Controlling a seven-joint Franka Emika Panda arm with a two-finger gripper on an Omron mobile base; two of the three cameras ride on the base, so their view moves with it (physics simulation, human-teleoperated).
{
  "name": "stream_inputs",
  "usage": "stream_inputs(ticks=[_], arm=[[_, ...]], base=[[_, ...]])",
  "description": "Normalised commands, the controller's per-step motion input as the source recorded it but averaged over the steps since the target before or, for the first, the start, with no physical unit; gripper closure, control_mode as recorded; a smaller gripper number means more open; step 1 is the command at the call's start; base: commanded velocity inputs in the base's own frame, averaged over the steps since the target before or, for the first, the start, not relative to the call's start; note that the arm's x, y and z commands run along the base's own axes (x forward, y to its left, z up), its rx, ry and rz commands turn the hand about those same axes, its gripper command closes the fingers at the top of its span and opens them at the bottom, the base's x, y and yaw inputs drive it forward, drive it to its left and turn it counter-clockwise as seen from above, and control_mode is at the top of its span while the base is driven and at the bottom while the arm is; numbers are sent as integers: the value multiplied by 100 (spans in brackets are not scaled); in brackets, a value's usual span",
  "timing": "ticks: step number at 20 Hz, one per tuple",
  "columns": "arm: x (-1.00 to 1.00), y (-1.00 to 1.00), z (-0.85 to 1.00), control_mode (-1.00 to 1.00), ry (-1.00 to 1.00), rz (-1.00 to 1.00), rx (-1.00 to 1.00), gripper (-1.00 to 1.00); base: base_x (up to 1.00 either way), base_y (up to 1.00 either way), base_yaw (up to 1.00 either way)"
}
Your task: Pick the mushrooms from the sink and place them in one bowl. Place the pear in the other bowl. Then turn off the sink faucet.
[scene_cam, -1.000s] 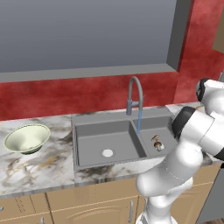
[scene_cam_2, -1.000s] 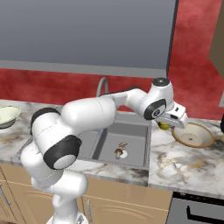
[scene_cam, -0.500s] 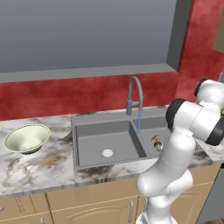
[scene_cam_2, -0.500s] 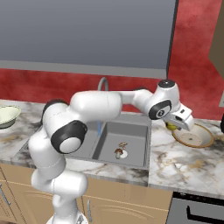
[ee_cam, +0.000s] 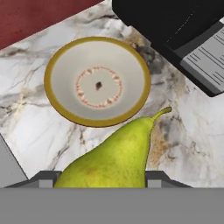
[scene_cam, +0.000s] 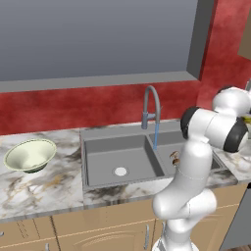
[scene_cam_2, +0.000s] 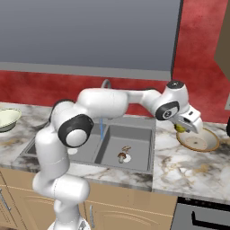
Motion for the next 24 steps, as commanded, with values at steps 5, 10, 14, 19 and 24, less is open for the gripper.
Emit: stream_inputs(ticks=[5, 10, 14, 19, 24], arm=[[21, -21, -15, -100, 0, -2, 0, 100], [27, -24, -21, -100, 0, 0, 1, 100], [27, -22, -20, -100, 0, 0, 3, 100], [27, -21, -10, -100, 1, 0, 4, 100], [30, -22, -10, -100, 5, 0, 6, 100]], base=[[0, 0, 0], [0, 0, 0], [0, 0, 0], [0, 0, 0], [0, 0, 0]])
